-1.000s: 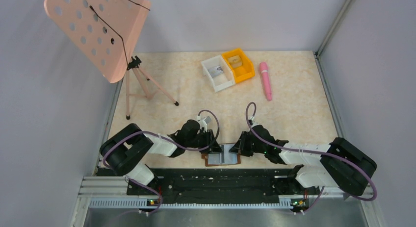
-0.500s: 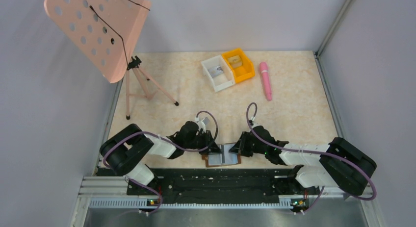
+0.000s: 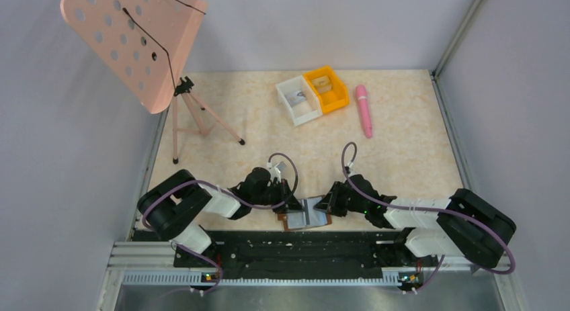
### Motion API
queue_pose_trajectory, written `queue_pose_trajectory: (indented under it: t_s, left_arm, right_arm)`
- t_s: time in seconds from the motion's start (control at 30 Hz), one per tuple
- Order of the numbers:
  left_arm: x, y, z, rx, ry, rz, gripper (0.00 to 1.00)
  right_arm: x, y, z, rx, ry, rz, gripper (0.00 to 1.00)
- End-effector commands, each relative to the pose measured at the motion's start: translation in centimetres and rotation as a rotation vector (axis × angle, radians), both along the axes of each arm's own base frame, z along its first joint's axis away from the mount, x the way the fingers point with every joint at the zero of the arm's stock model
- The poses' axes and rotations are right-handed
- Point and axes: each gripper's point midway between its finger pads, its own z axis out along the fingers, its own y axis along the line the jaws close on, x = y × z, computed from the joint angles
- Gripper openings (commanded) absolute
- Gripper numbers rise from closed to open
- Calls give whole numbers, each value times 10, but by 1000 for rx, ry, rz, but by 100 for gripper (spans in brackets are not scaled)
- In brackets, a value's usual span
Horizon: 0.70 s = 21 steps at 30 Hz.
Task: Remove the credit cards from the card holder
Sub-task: Remove the credit card from the card holder.
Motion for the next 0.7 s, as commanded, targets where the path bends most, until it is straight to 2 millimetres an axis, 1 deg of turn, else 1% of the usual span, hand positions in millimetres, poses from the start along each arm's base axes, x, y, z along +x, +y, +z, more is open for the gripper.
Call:
queue_pose_trajectory:
  t_s: [0.0, 0.03, 0.17, 0.23, 0.33, 0.43, 0.5, 0.67]
  left_arm:
    - [-2, -15, 23, -112, -31, -46, 4]
    - [-3, -16, 22, -109, -26, -50, 0]
    - [0, -15, 17, -90, -23, -35, 0]
    - [2, -14, 16, -79, -29, -19, 0]
    - [4, -8, 11, -39, -44, 6, 0]
    - [4, -4, 13, -20, -59, 10, 0]
    - [5, 0, 13, 11, -62, 18, 0]
    - [7, 11, 13, 66, -90, 49, 0]
  right_arm:
    - [-33, -20, -31, -109, 155, 3, 13]
    - [-32, -22, -28, -123, 145, -12, 14]
    - [-23, -31, -14, -119, 83, -69, 15]
    - [-21, -37, -13, -165, 61, -67, 15]
    - [-22, -40, -15, -178, 53, -62, 15]
    - [-22, -42, -15, -183, 41, -59, 15]
    - [-23, -47, -18, -212, 44, -62, 15]
    - [-26, -52, -19, -233, 46, -53, 16]
